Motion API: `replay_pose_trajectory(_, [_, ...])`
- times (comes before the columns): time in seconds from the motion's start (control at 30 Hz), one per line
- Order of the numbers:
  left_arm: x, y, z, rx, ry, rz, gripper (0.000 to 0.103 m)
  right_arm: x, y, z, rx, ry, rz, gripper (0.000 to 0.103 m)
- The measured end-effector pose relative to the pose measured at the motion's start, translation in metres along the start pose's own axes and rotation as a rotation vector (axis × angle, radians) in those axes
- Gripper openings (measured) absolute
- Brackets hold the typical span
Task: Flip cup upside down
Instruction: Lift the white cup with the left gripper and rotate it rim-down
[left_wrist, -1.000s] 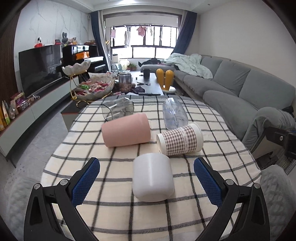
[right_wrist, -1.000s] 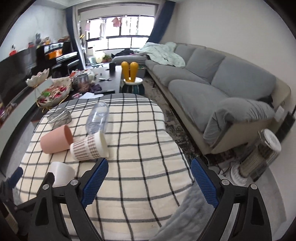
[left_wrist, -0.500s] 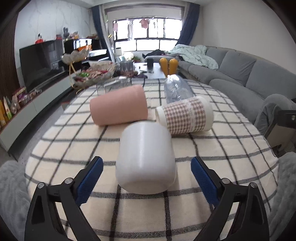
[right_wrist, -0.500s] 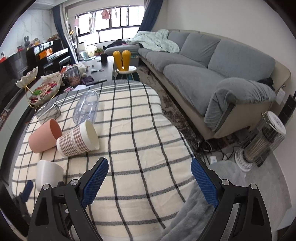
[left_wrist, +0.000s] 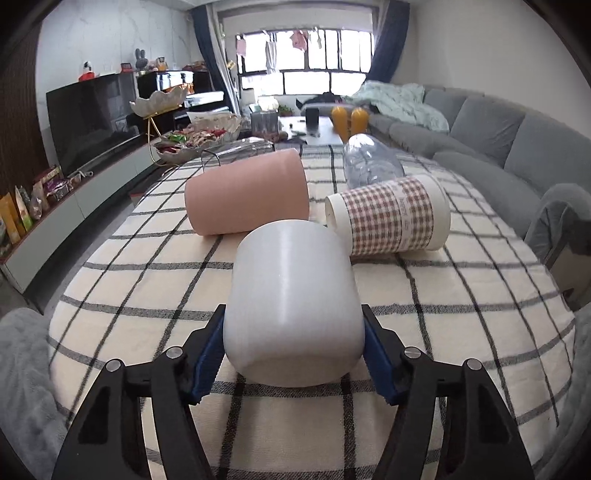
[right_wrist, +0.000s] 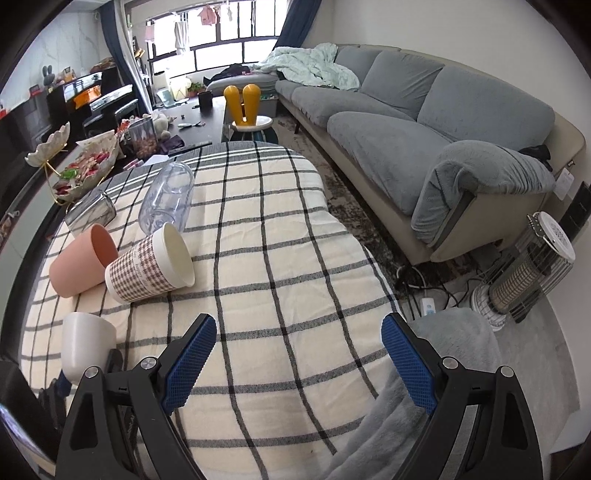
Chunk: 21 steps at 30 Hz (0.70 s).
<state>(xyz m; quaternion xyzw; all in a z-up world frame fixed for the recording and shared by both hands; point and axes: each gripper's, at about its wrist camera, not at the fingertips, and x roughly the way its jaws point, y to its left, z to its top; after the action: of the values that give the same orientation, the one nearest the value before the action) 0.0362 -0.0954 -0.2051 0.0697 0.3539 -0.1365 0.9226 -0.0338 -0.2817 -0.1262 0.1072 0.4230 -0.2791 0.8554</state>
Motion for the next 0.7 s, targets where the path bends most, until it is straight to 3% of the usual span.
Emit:
replay_pose_trajectory(0.23, [-0.013,0.011,0.029,0.047,0.104,0.007,0.066,-0.022,0.002,0.007,0.008,-0.013,0.026,0.091])
replay_pose_trajectory(0.47, [0.004,0.018,0.060,0.138,0.531,-0.003,0.066,-0.031,0.008,0.027,0.012,0.052,0.038,0.091])
replay_pose_trajectory(0.7, [0.022,0.007,0.070,0.207,0.845,-0.067,0.066,-0.028,0.007,0.043,0.032,0.112,0.067,0.091])
